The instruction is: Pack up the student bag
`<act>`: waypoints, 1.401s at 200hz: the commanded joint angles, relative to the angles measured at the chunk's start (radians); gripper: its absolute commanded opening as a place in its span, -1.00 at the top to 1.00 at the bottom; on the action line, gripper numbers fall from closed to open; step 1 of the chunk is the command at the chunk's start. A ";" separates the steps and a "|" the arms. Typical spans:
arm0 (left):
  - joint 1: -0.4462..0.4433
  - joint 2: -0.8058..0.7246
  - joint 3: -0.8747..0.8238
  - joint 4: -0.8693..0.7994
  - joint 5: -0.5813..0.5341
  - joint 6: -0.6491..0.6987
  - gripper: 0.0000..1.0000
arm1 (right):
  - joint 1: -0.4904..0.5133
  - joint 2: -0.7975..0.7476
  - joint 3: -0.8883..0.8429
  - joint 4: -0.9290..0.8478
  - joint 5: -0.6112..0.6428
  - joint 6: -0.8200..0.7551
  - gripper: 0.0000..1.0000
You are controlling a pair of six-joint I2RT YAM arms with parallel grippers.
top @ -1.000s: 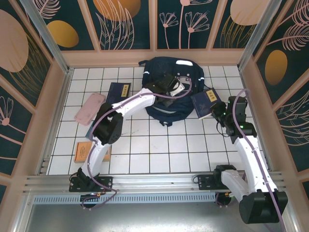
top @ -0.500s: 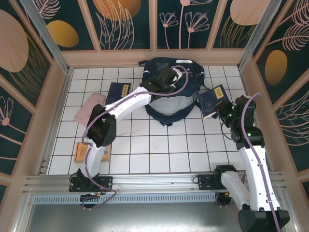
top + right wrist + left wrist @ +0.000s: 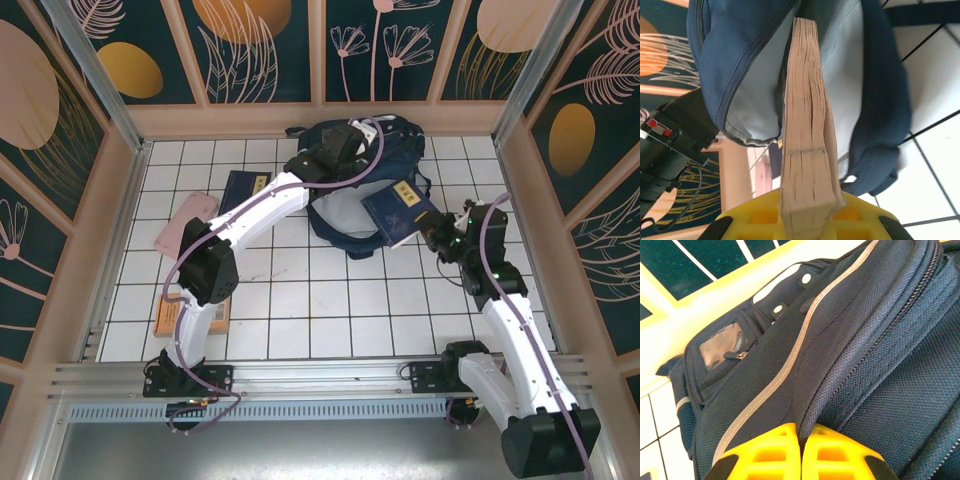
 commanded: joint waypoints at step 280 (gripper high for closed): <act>-0.017 -0.186 -0.050 0.159 0.042 -0.199 1.00 | 0.168 0.696 0.119 0.594 0.251 0.388 -0.30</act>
